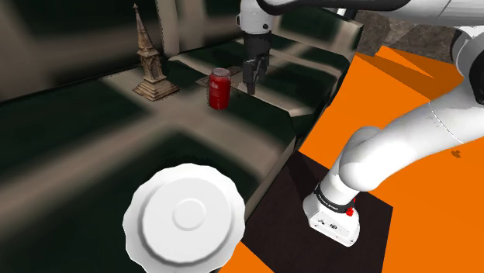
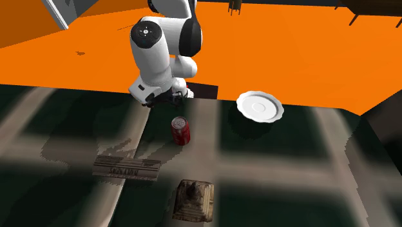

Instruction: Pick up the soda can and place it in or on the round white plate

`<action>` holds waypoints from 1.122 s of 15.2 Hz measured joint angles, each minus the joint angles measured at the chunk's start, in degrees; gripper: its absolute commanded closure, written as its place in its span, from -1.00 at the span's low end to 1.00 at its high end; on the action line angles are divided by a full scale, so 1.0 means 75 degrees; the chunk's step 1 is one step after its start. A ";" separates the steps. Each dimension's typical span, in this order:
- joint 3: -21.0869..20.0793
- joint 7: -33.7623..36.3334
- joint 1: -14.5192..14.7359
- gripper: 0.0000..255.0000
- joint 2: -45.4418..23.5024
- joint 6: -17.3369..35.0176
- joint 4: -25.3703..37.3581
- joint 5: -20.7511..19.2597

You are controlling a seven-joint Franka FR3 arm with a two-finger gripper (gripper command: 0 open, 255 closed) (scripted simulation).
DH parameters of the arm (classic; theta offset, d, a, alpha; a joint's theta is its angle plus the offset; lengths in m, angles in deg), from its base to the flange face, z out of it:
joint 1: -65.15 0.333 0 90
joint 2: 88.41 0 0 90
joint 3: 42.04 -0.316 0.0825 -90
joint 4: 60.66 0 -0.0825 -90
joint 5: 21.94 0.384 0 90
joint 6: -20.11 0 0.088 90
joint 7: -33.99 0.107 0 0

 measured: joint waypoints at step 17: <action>-0.0602 0.0860 0.0254 -1.00 -0.2351 0.0094 0.2531 0.0324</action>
